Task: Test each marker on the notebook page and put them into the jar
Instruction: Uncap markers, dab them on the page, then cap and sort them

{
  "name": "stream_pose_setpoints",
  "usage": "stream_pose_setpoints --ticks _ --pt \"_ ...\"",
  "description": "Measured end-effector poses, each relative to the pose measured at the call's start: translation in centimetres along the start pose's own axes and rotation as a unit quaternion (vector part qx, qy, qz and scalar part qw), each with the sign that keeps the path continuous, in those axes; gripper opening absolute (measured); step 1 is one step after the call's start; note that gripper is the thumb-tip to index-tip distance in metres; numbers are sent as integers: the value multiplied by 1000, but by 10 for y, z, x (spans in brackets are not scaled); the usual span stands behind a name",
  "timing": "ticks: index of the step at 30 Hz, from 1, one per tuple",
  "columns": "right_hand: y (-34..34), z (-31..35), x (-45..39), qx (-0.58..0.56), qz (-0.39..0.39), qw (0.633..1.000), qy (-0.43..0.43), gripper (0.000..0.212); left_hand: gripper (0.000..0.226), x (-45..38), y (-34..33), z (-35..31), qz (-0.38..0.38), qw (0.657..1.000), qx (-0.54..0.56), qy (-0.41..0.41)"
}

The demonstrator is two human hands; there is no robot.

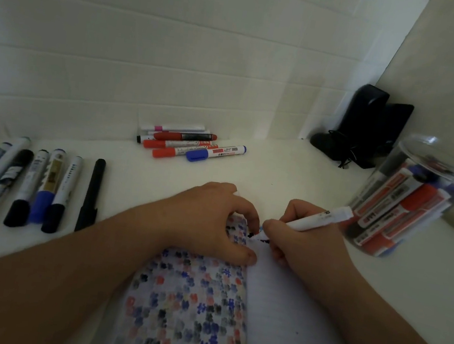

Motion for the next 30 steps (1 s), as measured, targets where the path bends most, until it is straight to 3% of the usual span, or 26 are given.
stream_pose_setpoints --ticks 9,30 --pt "-1 1 0 40 -9 999 16 26 49 -1 -1 -1 -3 1000 -9 1" --pt "0 -2 -1 5 -7 1000 15 27 48 -2 -2 0 -7 1000 -6 -15"
Point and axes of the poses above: each hand's wrist, its own x-axis away from the middle knuckle, its own y-axis out of the back of the hand, z = x × y, the point moved 4 cm from there along -x, towards the middle knuckle, and after that the axes turned 1 degree about y, right-handed, at the moved point
